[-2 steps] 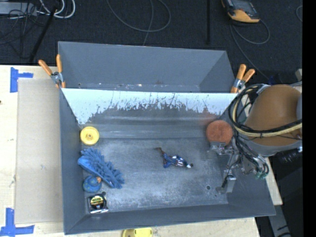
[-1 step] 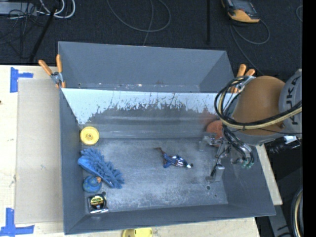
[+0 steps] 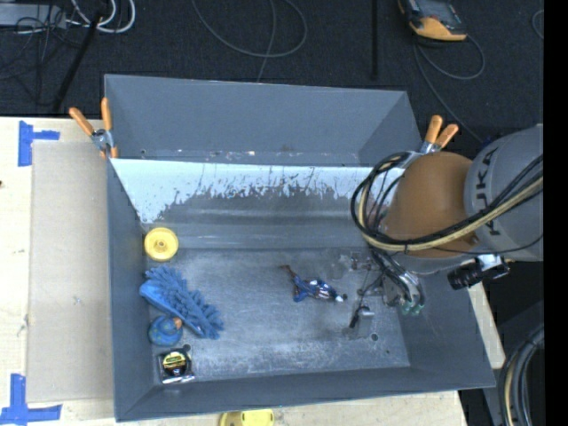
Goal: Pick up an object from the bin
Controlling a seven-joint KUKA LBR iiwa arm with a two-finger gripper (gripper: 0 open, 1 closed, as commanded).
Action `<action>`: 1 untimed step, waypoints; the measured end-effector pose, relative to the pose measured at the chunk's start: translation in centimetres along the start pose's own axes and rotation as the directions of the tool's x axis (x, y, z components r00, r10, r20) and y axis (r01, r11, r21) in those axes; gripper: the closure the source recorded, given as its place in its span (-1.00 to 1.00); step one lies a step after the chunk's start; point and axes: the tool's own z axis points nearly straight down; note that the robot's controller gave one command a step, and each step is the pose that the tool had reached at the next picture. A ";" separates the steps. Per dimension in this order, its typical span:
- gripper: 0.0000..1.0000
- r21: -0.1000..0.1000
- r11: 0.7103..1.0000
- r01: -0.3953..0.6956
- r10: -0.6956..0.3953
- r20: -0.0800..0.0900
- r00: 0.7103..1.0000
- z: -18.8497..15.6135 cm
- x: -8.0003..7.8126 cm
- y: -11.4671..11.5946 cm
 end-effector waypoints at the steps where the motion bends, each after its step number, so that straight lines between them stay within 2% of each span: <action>1: -1.00 0.000 1.000 -0.019 0.019 -0.002 1.000 2.3 -2.0 0.9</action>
Offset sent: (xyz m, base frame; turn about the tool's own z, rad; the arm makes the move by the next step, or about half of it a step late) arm 0.0225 0.0212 -0.0391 -0.0053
